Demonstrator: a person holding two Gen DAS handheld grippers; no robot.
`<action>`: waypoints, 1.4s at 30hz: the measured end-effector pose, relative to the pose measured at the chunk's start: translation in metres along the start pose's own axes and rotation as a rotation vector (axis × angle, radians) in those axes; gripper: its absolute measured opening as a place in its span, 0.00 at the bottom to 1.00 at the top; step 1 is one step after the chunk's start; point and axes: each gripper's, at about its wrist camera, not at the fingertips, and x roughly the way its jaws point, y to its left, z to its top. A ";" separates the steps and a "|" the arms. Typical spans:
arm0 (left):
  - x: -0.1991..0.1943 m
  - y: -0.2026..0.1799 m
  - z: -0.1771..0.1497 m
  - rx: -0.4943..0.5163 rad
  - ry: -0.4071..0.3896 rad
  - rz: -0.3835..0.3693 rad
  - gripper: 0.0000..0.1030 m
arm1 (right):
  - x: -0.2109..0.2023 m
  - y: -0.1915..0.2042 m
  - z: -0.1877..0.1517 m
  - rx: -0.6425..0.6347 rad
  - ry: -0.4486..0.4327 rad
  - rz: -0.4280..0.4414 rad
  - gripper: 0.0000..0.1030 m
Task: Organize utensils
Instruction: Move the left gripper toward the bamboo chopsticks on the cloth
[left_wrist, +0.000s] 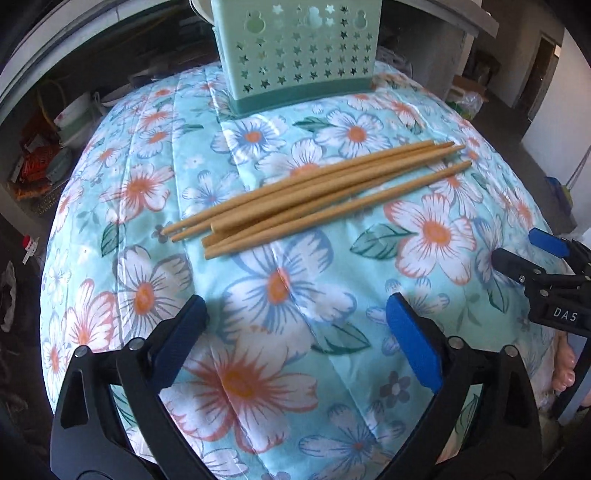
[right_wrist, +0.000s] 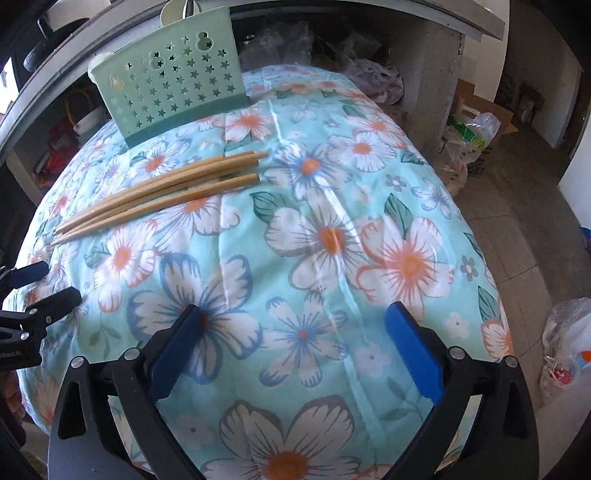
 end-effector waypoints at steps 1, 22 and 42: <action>0.001 0.001 0.001 -0.003 0.012 -0.002 0.92 | 0.000 -0.001 -0.001 0.001 -0.004 0.005 0.94; 0.017 -0.003 0.015 0.011 0.104 0.024 0.92 | 0.001 -0.005 -0.002 -0.011 0.002 0.047 0.94; 0.014 -0.009 0.007 0.039 0.045 0.070 0.93 | 0.000 -0.008 -0.002 -0.002 -0.012 0.079 0.94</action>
